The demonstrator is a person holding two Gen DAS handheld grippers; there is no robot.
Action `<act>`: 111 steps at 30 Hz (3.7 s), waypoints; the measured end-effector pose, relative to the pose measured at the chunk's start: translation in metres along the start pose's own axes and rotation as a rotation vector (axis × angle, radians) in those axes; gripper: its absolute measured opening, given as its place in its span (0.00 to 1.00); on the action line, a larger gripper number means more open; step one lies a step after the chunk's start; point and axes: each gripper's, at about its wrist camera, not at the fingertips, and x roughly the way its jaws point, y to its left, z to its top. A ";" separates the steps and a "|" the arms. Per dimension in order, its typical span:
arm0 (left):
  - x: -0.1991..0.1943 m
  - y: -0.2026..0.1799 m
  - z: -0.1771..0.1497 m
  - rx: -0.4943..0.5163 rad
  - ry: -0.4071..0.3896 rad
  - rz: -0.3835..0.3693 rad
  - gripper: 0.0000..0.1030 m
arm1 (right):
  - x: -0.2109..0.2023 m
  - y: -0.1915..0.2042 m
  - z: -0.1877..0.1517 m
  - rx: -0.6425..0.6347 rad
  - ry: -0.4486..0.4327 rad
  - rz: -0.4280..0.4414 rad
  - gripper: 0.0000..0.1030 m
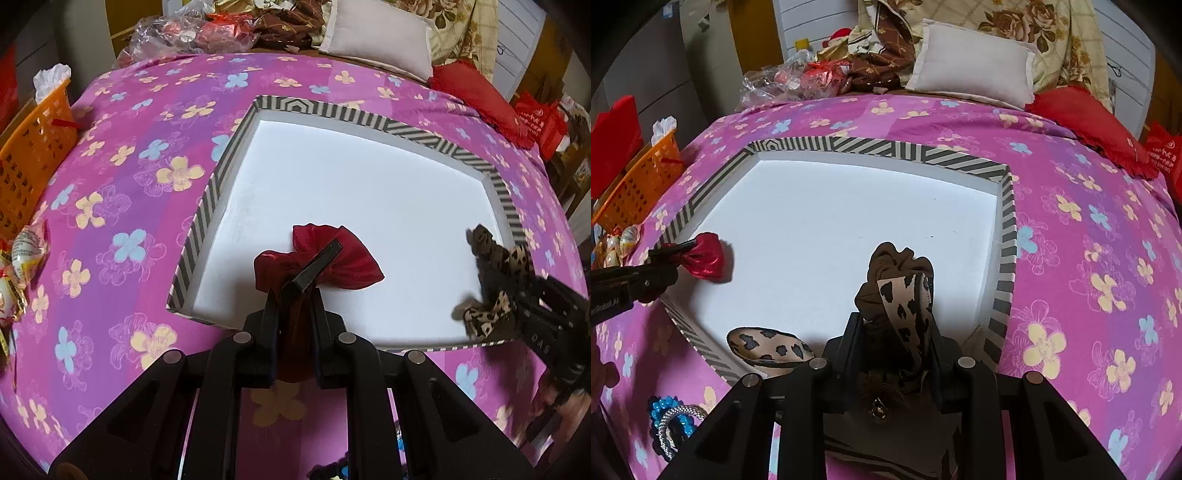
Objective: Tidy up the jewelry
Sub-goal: 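Carry both bows over the white tray and open both grippers to drop them, then move both grippers back toward the pile of bracelets and hair ties, then grasp the grey braided hair tie with the left gripper while the right grasps a beaded bracelet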
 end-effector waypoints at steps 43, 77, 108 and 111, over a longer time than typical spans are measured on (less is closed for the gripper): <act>-0.110 -0.018 -0.122 0.020 -0.192 0.114 0.58 | -0.143 0.048 -0.115 0.061 -0.137 0.048 0.68; -0.111 -0.021 -0.160 0.011 -0.166 0.104 0.58 | -0.144 0.070 -0.148 0.003 -0.107 0.055 0.68; -0.075 -0.030 -0.121 -0.057 -0.003 -0.080 0.58 | -0.126 0.062 -0.154 0.035 -0.054 0.084 0.68; -0.064 -0.032 -0.112 -0.091 0.059 -0.124 0.57 | -0.125 0.057 -0.155 0.048 -0.055 0.088 0.68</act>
